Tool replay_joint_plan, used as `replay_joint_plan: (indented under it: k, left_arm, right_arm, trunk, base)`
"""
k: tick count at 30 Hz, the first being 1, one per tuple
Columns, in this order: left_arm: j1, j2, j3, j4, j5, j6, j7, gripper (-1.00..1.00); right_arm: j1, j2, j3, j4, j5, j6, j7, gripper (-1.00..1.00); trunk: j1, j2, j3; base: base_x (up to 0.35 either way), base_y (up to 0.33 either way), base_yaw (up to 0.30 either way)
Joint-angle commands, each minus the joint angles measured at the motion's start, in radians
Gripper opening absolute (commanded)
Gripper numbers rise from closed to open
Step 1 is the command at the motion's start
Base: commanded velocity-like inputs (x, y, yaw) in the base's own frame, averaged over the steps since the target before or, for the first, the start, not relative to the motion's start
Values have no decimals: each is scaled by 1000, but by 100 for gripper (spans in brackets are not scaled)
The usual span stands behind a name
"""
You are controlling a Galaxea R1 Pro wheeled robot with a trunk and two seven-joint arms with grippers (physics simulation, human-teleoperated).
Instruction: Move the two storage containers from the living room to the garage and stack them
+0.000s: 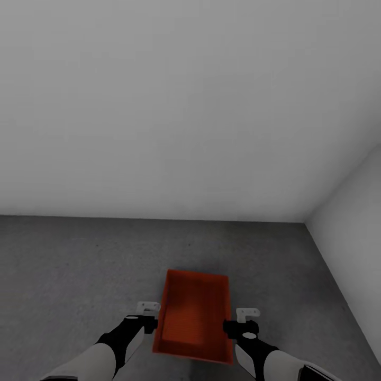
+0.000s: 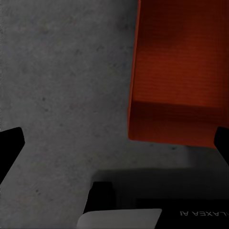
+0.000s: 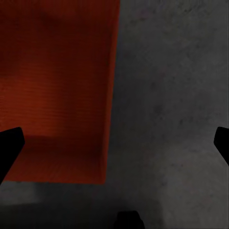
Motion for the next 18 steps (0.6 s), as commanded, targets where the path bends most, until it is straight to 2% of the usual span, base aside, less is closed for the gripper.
replay_joint_plan:
  k: [1,18]
  left_arm:
    - [0,0,2,-2,-7,6,2,100]
    - [0,0,2,-2,-7,6,2,100]
  right_arm:
    - [0,0,8,-1,-9,-2,-4,100]
    - [0,0,8,-1,-9,-2,-3,100]
  trunk:
    - [-4,7,3]
    - [-69,126,56]
  base:
    - [0,0,0]
    - [0,0,0]
